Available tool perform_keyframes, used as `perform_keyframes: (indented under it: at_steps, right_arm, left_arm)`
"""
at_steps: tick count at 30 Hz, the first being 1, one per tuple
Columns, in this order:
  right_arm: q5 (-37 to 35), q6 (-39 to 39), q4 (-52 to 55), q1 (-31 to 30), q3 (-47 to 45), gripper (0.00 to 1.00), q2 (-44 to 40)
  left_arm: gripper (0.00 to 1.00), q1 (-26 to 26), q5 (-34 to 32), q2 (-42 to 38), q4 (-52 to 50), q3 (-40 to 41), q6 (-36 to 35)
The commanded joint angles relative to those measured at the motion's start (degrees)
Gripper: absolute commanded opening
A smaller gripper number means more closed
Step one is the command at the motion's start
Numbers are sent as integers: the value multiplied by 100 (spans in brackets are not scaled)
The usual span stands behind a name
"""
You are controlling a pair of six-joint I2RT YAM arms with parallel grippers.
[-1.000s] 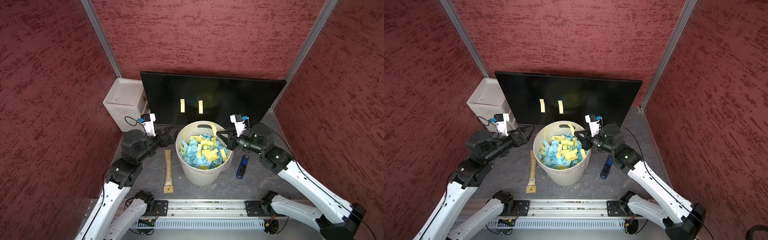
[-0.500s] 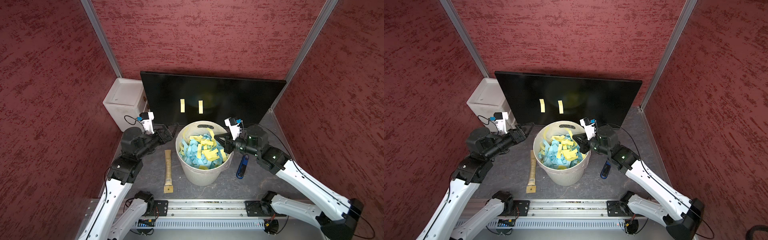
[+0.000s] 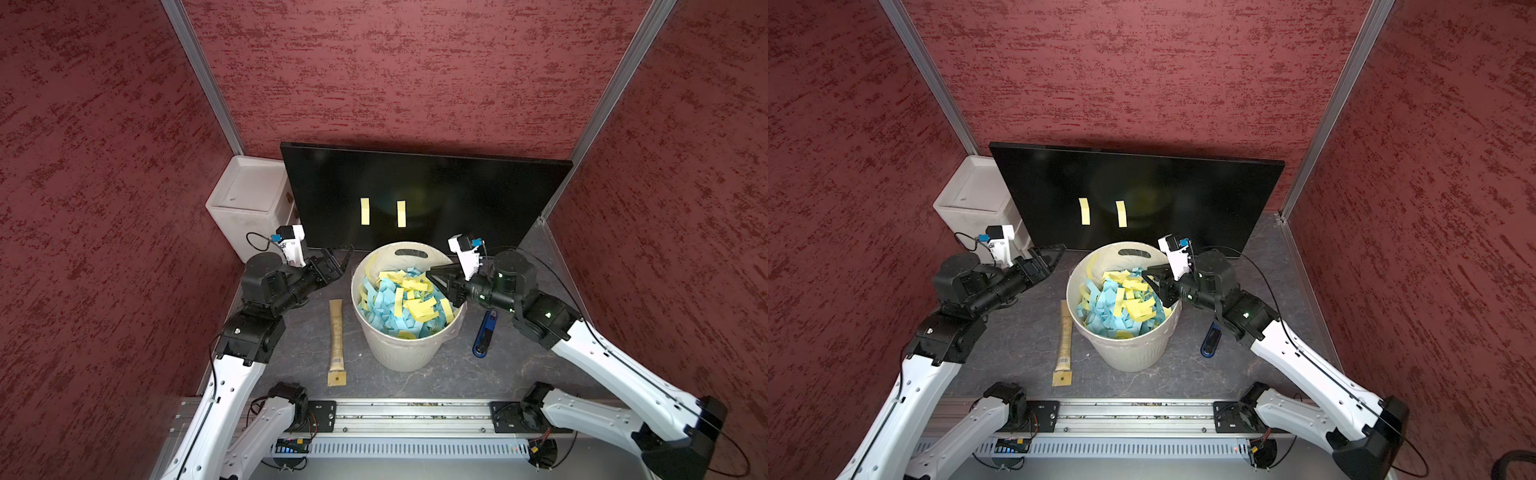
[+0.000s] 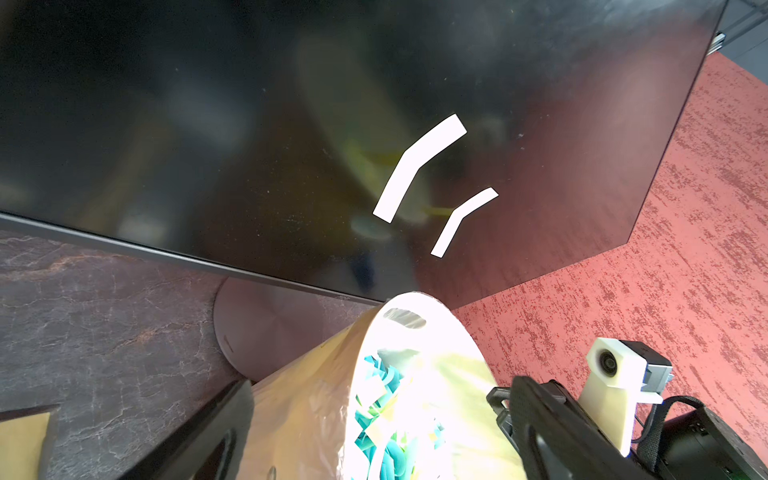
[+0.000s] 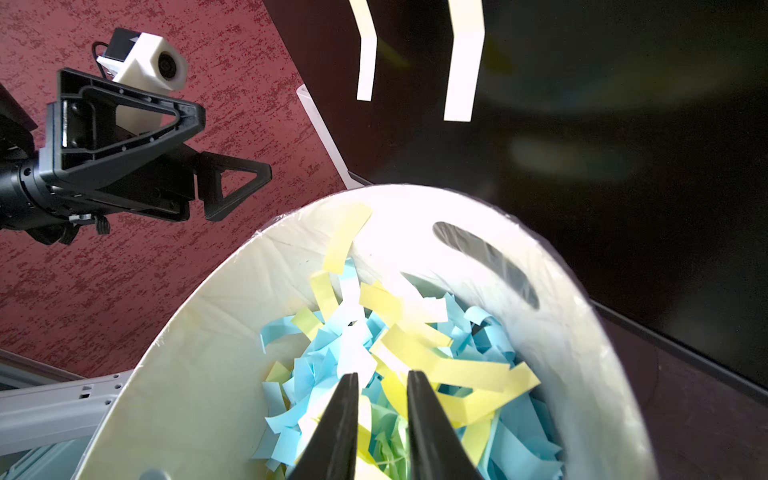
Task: Remove the sticky note from the monitor
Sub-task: Place the sticky note in the trash bin.
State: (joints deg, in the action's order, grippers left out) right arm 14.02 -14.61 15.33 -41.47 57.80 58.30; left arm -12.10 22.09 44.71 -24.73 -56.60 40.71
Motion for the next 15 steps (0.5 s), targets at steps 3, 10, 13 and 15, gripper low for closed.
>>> perform_keyframes:
  at_steps: [3, 10, 13, 15]
  right_arm:
    - [-318, 277, -17, -36, 54, 32, -321]
    - [-533, 577, -332, -36, -362, 47, -876]
    - [-628, 624, -453, -36, -575, 54, -1123]
    - [-742, 667, -489, -36, -698, 61, -1280]
  left_arm:
    - [100, 49, -25, 284, -323, -381, -48]
    - [100, 45, 316, 629, -70, -564, -100]
    - [100, 49, 429, 731, 161, -575, -36]
    - [99, 36, 469, 825, 247, -639, -20]
